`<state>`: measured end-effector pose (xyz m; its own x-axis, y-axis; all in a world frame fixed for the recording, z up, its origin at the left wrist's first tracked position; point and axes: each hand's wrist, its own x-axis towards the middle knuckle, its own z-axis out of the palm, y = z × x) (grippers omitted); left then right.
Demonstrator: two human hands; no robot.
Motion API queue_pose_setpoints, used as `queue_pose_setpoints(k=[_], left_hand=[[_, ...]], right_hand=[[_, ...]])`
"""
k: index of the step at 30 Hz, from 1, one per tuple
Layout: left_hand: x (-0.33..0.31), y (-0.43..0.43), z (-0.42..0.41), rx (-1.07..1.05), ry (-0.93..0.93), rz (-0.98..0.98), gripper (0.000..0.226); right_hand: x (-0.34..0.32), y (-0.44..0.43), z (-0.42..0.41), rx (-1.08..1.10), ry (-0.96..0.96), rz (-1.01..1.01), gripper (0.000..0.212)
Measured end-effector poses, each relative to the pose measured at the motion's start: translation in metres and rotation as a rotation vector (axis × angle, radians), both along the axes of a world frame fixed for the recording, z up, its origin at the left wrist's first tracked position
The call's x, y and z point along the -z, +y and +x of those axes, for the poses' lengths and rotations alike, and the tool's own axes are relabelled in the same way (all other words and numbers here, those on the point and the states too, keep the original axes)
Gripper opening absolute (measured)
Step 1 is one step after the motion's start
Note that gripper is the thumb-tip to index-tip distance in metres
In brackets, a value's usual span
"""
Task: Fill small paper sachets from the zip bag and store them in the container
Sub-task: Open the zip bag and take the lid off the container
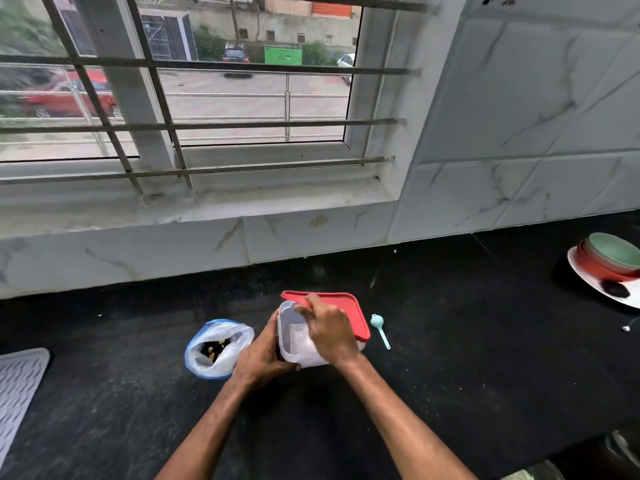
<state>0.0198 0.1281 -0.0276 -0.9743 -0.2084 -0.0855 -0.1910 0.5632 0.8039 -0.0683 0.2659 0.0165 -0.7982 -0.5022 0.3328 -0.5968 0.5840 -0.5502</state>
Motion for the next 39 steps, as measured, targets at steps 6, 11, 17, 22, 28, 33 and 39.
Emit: queue_pose_setpoints(k=[6, 11, 17, 22, 28, 33, 39], left_hand=[[-0.006, 0.005, -0.002, 0.036, -0.016, 0.057, 0.106], [-0.008, 0.008, -0.003, 0.049, -0.073, 0.011, 0.121], [-0.022, 0.003, -0.022, 0.148, -0.13, -0.194, 0.156], [-0.013, 0.021, -0.034, 0.169, -0.167, -0.382, 0.153], [-0.015, 0.039, -0.039, 0.087, -0.222, -0.424, 0.148], [-0.013, 0.044, -0.043, 0.039, -0.247, -0.443, 0.146], [-0.015, 0.051, -0.047, -0.01, -0.302, -0.443, 0.144]], right_hand=[[-0.049, 0.025, -0.046, 0.162, -0.049, -0.35, 0.039], [-0.059, 0.063, -0.103, 0.684, -0.294, -0.747, 0.039], [-0.02, 0.11, -0.161, 0.939, -0.92, -1.27, 0.045], [0.012, 0.109, -0.163, 0.925, -1.111, -1.346, 0.021], [0.043, 0.099, -0.161, 0.852, -1.109, -1.048, 0.024], [0.054, 0.097, -0.163, 0.67, -0.507, -0.259, 0.056], [0.0, 0.055, -0.125, -0.41, -0.166, 0.131, 0.014]])
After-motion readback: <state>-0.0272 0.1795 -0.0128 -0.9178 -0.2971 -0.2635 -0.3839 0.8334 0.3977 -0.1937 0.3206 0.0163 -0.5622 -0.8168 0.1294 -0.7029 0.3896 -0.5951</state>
